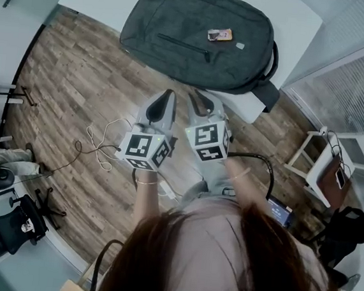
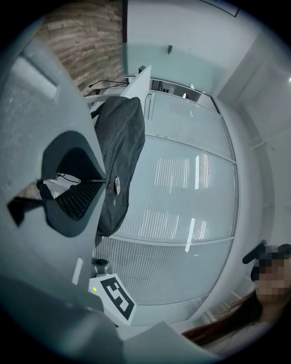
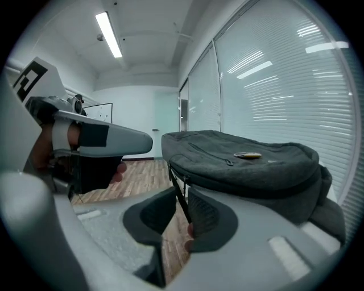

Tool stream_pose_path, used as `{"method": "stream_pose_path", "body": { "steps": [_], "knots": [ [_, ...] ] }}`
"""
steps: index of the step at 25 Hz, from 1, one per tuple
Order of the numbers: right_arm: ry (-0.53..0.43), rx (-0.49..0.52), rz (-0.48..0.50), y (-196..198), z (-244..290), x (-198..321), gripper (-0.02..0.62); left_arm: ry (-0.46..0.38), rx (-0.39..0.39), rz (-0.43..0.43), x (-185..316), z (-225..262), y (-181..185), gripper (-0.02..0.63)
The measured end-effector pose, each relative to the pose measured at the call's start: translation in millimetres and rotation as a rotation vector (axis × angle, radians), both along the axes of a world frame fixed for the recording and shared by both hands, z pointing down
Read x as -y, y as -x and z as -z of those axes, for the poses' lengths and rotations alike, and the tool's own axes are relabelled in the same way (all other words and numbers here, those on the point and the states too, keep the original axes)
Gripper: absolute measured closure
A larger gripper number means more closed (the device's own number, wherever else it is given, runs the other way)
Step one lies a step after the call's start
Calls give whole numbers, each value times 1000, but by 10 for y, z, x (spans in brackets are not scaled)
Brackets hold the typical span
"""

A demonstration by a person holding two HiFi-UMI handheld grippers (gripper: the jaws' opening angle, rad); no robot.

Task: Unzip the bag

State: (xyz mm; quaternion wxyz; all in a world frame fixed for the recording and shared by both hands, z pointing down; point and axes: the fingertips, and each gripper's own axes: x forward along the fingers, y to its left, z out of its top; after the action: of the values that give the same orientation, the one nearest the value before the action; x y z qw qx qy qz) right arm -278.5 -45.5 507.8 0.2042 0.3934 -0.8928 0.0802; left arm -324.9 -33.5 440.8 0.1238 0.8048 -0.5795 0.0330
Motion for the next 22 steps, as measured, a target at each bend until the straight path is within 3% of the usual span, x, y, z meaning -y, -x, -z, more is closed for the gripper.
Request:
{"method": "stream_pose_path", "body": {
  "steps": [11,20,22],
  "knots": [
    [25,49,-46,80,-146,135,528,37,-3,-28,272,-216,0,594],
    [69,189,-77,172,-125,197,529,45,15,-53,497,-277,13,594],
    [88,206,-68,177,-126,215,564,50,22,-65,539,-290,-2,595]
  ]
}}
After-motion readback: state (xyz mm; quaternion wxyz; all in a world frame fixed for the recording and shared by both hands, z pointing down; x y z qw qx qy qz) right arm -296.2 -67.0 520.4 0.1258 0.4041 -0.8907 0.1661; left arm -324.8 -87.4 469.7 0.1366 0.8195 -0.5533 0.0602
